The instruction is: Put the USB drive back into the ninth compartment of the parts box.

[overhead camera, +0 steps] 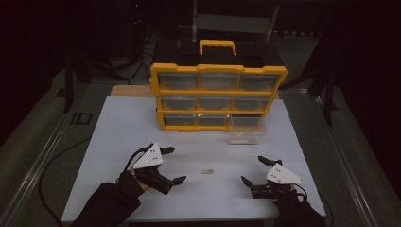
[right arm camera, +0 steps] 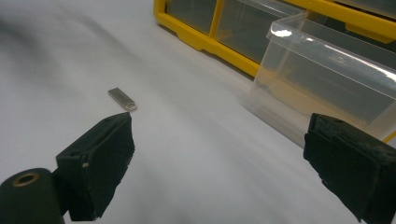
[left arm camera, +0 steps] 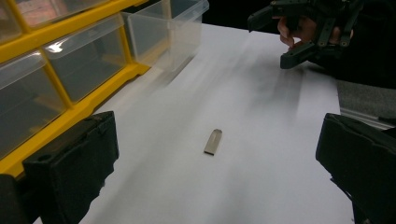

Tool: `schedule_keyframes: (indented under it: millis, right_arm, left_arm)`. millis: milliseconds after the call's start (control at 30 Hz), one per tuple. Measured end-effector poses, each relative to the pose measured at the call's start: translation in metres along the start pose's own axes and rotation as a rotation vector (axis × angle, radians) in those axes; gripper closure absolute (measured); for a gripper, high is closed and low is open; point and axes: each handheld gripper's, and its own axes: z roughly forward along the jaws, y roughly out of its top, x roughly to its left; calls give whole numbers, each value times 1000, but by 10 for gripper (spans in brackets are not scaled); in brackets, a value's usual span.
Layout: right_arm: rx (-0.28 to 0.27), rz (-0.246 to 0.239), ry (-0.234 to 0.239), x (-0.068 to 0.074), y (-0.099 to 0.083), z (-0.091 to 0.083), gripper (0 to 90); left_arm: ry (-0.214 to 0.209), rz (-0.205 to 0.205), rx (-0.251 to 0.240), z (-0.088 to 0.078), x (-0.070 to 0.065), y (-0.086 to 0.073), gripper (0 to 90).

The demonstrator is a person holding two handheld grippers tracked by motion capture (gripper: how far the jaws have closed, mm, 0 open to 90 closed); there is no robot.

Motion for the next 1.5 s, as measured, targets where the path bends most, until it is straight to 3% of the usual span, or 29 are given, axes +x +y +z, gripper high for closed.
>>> schedule_keyframes:
  millis: [467, 900, 1067, 1500]
  right_arm:
    - [-1, 1, 4, 0, 0, 0, 82]
    - [3, 2, 8, 0, 0, 0, 82]
    - [2, 3, 10, 0, 0, 0, 82]
    - [2, 0, 13, 1, 0, 0, 82]
  left_arm:
    - [-22, 2, 14, 26, -4, 1, 0]
    - [-31, 14, 64, 55, -5, -3, 0]
    - [-58, 12, 89, 66, -6, -5, 0]
    - [-78, 17, 142, 90, -7, -11, 0]
